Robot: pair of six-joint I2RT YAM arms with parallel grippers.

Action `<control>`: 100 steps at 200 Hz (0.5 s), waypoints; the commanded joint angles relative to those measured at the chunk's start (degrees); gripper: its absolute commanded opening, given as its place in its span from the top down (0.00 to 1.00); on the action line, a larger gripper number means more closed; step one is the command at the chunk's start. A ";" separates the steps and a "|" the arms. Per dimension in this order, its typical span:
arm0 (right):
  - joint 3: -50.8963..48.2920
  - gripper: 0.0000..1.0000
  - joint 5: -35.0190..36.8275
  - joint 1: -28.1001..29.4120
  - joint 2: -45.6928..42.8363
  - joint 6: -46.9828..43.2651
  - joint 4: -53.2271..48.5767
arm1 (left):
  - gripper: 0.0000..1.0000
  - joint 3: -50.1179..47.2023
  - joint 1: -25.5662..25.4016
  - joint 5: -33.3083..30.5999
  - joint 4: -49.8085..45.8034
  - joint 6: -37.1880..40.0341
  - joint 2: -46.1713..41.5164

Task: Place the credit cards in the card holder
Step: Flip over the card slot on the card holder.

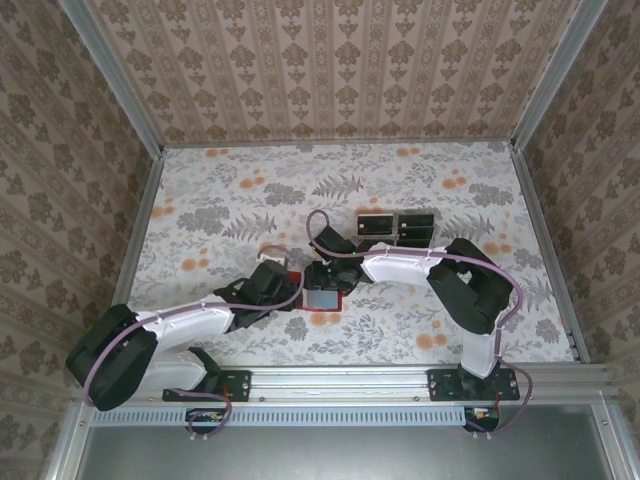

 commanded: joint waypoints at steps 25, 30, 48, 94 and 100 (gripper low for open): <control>0.86 0.48 -2.03 0.25 1.94 3.51 0.40 | 0.35 -3.98 -0.76 -1.62 1.38 -0.07 -7.53; 0.86 0.48 -2.03 0.22 1.96 3.64 0.50 | 0.34 -4.33 -0.82 -1.59 1.29 0.04 -8.34; 0.69 0.48 -2.03 0.20 2.02 4.19 0.62 | 0.31 -5.24 -1.00 -1.36 0.89 0.41 -11.51; 0.51 0.47 -2.21 0.23 2.24 5.28 1.14 | 0.26 -6.01 -3.77 -0.63 1.20 1.56 -15.29; 0.57 0.47 -2.17 0.26 2.31 5.44 1.13 | 0.25 -6.08 -4.40 -0.68 1.35 1.64 -15.51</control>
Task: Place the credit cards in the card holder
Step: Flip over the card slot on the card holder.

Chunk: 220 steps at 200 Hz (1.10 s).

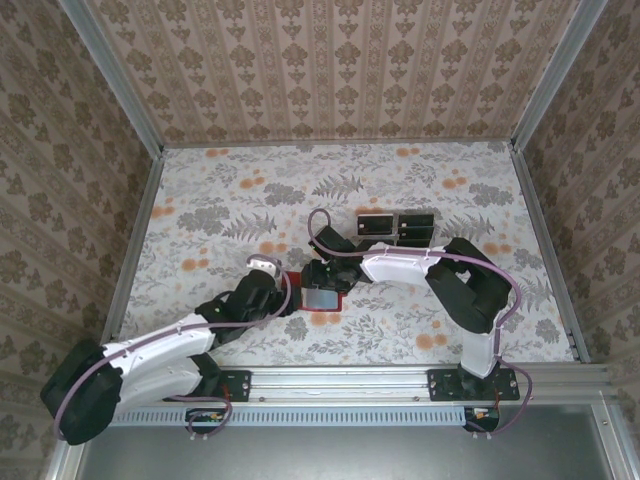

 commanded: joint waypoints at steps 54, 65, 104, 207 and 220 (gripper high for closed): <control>0.36 0.47 -1.64 0.26 2.54 2.58 0.22 | 0.22 -1.80 -6.37 -2.77 3.06 0.81 -0.70; 0.23 0.47 -1.69 0.26 2.53 2.63 0.26 | 0.21 -1.08 -6.48 -2.92 3.40 1.17 0.44; 0.12 0.47 -1.93 0.22 2.56 2.76 0.53 | 0.21 1.91 -6.97 -2.87 5.60 3.06 5.78; -0.10 0.47 -2.65 0.17 2.65 2.76 1.24 | 0.24 5.20 -7.42 -3.60 8.52 4.52 15.02; -0.01 0.47 -2.83 0.13 2.55 2.72 1.33 | 0.26 4.95 -7.63 -4.63 8.12 4.27 15.61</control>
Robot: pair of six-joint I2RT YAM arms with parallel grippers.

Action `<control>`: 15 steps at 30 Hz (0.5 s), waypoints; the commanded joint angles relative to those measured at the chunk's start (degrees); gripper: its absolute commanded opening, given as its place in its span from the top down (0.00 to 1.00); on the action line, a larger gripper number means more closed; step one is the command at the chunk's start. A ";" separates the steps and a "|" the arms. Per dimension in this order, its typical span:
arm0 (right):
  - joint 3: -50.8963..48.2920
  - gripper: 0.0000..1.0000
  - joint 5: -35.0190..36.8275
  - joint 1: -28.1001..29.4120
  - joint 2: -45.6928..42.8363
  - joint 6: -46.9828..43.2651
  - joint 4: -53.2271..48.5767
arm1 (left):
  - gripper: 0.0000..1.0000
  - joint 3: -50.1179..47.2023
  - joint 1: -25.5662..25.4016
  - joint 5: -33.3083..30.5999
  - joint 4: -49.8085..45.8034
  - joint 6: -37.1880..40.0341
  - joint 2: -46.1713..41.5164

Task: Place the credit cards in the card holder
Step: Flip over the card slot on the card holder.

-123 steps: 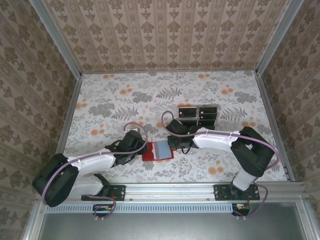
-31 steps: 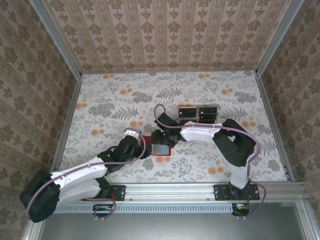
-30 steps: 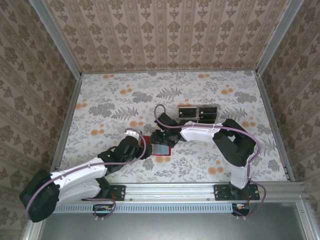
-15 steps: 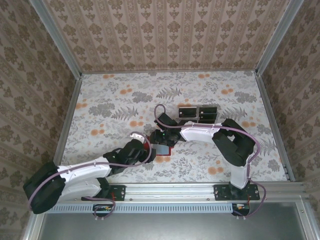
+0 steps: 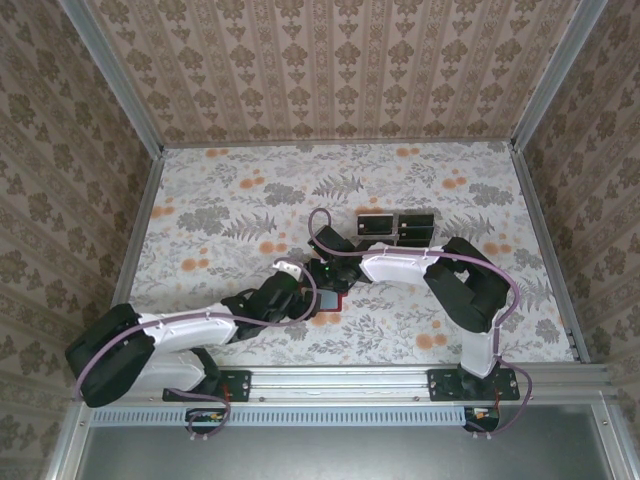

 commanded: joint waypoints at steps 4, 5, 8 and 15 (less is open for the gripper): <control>0.08 0.47 -1.88 -0.07 1.58 0.59 -0.18 | 0.31 0.81 -0.95 -3.86 -0.33 0.39 2.34; 0.07 0.47 -1.93 -0.05 1.46 0.57 -0.12 | 0.33 0.63 -1.04 -4.20 -0.40 0.29 2.76; 0.10 0.46 -2.12 -0.42 1.02 0.59 0.05 | 0.38 0.49 -1.18 -5.18 -0.65 -0.26 3.82; -1.33 0.45 -2.14 -1.54 -2.50 0.62 0.86 | 0.43 -0.49 -1.33 -6.29 0.01 -1.84 4.91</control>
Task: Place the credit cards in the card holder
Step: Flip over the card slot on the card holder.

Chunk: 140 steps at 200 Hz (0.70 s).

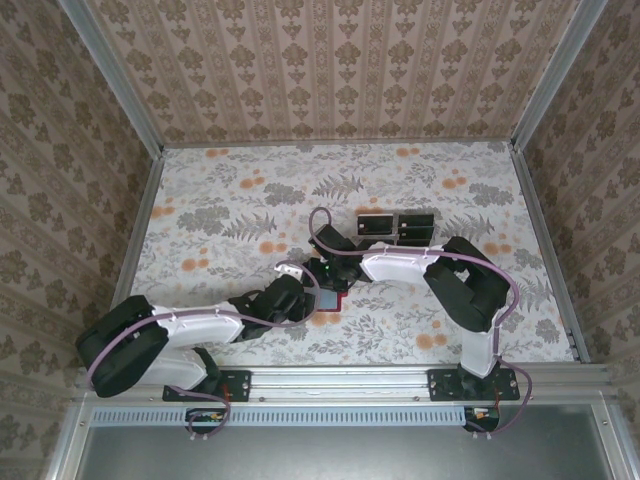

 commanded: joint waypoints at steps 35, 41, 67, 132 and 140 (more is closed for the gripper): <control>-4.36 0.43 0.88 -1.68 -6.99 0.57 0.28 | 0.43 -0.95 -0.49 -1.94 0.20 -1.72 0.71; -4.64 0.43 0.96 -1.80 -7.31 0.48 0.23 | 0.44 -1.04 -0.46 -1.95 0.21 -1.77 0.71; -5.31 0.43 0.70 -1.98 -7.00 0.44 0.57 | 0.44 -1.15 -0.52 -1.86 0.47 -1.85 0.80; -4.63 0.43 -0.47 -1.98 -4.17 0.66 1.98 | 0.44 -1.06 -0.49 -1.76 0.57 -1.89 0.80; -4.51 0.43 -0.49 -2.02 -3.85 0.66 2.05 | 0.44 -1.04 -0.49 -1.83 0.56 -1.95 0.80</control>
